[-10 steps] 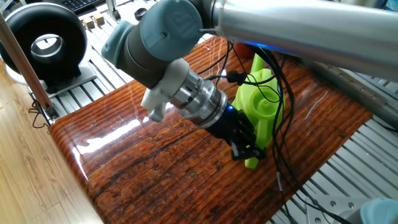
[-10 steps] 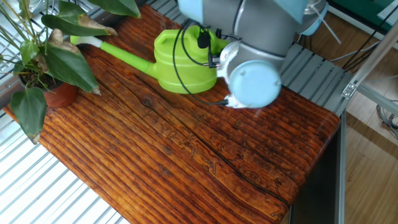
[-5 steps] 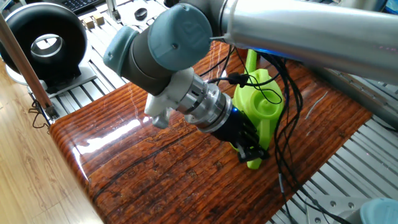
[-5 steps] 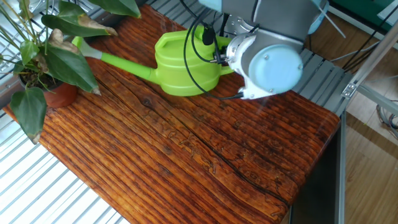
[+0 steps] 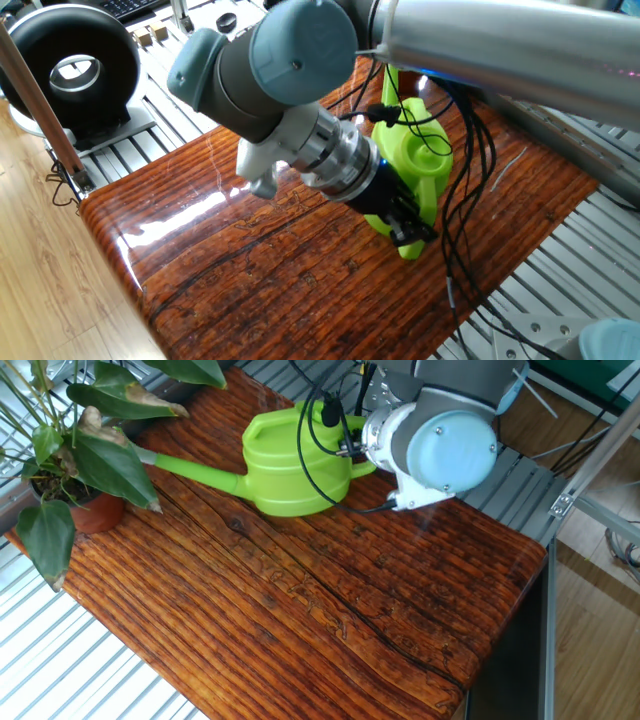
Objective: Water the plant
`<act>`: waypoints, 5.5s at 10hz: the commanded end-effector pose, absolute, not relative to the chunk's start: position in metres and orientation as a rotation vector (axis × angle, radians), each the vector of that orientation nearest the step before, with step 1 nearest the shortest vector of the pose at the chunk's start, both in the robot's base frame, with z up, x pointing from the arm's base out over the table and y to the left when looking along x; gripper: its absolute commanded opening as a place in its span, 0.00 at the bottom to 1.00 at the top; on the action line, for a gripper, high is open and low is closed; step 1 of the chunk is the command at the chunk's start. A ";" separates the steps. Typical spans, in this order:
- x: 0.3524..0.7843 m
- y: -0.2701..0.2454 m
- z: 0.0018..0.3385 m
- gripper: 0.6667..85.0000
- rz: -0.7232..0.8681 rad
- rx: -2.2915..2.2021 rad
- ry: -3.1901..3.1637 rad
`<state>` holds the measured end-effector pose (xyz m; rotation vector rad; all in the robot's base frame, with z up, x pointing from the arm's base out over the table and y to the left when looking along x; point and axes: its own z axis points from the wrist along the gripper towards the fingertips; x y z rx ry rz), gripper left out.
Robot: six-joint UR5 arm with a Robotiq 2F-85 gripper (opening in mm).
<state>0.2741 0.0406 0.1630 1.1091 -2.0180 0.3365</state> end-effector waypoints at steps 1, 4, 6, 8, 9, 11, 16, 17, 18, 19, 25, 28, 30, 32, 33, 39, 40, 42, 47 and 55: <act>0.274 0.034 0.178 0.01 0.332 1.115 -1.989; 0.269 0.039 0.184 0.01 0.247 1.085 -1.976; 0.282 0.028 0.192 0.01 0.181 1.089 -1.947; 0.288 0.022 0.202 0.01 0.165 1.087 -1.928; 0.286 0.022 0.204 0.01 0.164 1.080 -1.928; 0.288 0.017 0.207 0.01 0.160 1.067 -1.919; 0.292 0.017 0.213 0.01 0.110 1.068 -1.915; 0.293 0.016 0.214 0.01 0.111 1.066 -1.914; 0.294 0.014 0.215 0.01 0.115 1.065 -1.913; 0.295 0.013 0.216 0.01 0.108 1.068 -1.912; 0.301 0.008 0.219 0.01 0.079 1.094 -1.897; 0.300 0.010 0.220 0.01 0.054 1.103 -1.889; 0.300 0.009 0.221 0.01 0.051 1.105 -1.885; 0.302 0.006 0.223 0.01 0.050 1.108 -1.883; 0.303 0.005 0.223 0.01 0.049 1.110 -1.882; 0.303 0.002 0.226 0.01 0.055 1.101 -1.880; 0.303 0.002 0.227 0.01 0.054 1.100 -1.879; 0.303 0.002 0.227 0.01 0.053 1.101 -1.878; 0.303 0.002 0.228 0.01 0.047 1.101 -1.875; 0.302 0.000 0.230 0.01 0.050 1.093 -1.872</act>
